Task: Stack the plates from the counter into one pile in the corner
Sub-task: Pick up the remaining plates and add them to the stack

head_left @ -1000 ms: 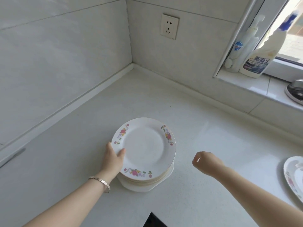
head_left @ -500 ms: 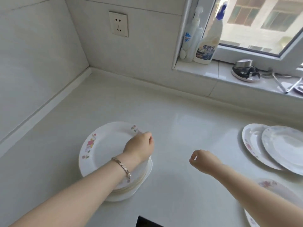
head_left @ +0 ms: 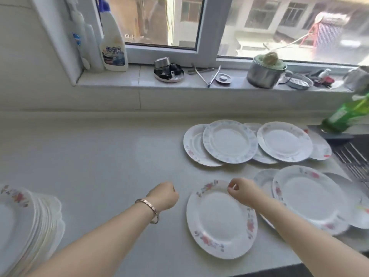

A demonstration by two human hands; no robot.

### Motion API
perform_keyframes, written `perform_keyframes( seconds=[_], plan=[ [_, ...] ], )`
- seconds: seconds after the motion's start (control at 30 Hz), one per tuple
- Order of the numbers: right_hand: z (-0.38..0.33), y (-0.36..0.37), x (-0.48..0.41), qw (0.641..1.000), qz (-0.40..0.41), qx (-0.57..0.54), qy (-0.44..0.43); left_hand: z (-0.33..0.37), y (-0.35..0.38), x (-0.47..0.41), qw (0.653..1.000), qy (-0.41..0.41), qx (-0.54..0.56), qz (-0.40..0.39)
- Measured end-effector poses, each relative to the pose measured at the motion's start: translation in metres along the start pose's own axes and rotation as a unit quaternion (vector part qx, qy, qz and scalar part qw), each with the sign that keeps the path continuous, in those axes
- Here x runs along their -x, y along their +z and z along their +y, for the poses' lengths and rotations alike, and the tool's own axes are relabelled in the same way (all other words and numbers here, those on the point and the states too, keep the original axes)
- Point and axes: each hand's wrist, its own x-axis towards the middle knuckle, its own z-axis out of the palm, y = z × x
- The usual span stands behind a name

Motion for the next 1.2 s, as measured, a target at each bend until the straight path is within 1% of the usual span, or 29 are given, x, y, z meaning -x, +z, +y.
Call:
perform_keyframes(
  seconds=[0.1,0.17,0.27,0.37,0.43,0.53,0.67,0.8,0.87,0.93,1.03,1.2],
  plan=[
    [0.055,-0.013,-0.009,1.000,-0.017,0.015,0.012,0.031,0.033,-0.015,0.995,-0.041,0.088,0.009],
    [0.083,-0.019,-0.018,0.999,-0.025,0.021,0.014,0.041,0.053,-0.023,0.987,-0.086,0.132,0.016],
    [0.111,-0.025,-0.031,0.998,-0.051,0.031,0.015,0.047,0.075,-0.032,0.966,-0.165,0.197,0.033],
    [0.126,-0.027,-0.044,0.997,-0.071,0.033,0.003,0.050,0.087,-0.037,0.947,-0.202,0.243,0.065],
    [0.130,-0.027,-0.050,0.997,-0.077,0.031,-0.004,0.052,0.092,-0.035,0.937,-0.199,0.271,0.096],
    [0.131,-0.027,-0.055,0.996,-0.087,0.028,-0.013,0.053,0.099,-0.028,0.918,-0.166,0.320,0.164],
    [0.123,-0.027,-0.063,0.995,-0.094,0.027,-0.034,0.061,0.089,-0.010,0.892,-0.132,0.337,0.270],
    [0.101,-0.027,-0.069,0.992,-0.109,0.031,-0.058,0.054,0.053,0.008,0.846,-0.106,0.372,0.367],
    [0.084,-0.023,-0.070,0.990,-0.115,0.032,-0.075,0.042,0.034,0.020,0.817,-0.116,0.388,0.410],
    [0.065,-0.017,-0.068,0.987,-0.127,0.038,-0.095,0.025,0.016,0.032,0.789,-0.142,0.396,0.447],
    [0.026,-0.005,-0.063,0.980,-0.141,0.049,-0.133,-0.015,-0.007,0.051,0.736,-0.198,0.422,0.491],
    [-0.052,0.021,-0.048,0.972,-0.147,0.051,-0.174,-0.100,-0.036,0.091,0.654,-0.266,0.463,0.536]
  ],
)
